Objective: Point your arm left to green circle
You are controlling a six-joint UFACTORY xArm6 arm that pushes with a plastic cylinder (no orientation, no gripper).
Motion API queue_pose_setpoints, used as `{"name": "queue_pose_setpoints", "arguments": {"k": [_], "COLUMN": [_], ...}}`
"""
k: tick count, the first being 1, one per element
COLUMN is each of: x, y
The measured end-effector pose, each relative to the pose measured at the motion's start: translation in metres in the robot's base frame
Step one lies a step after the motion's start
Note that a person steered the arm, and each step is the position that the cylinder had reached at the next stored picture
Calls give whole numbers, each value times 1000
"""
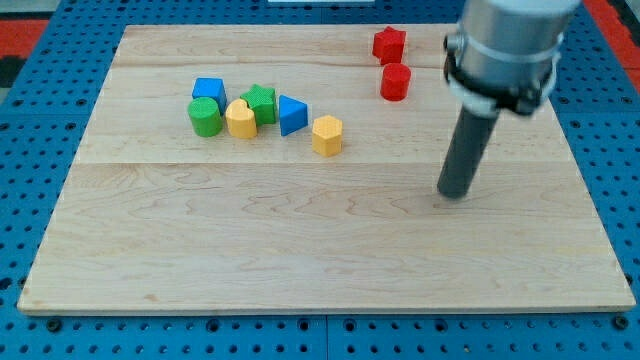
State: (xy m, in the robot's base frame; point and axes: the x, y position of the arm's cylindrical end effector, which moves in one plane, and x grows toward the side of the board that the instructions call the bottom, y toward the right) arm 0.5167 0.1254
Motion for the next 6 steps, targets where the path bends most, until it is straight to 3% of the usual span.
{"name": "queue_pose_setpoints", "arguments": {"k": [1,3,6], "x": [39,-26,-92], "y": [-76,-210,-326]}}
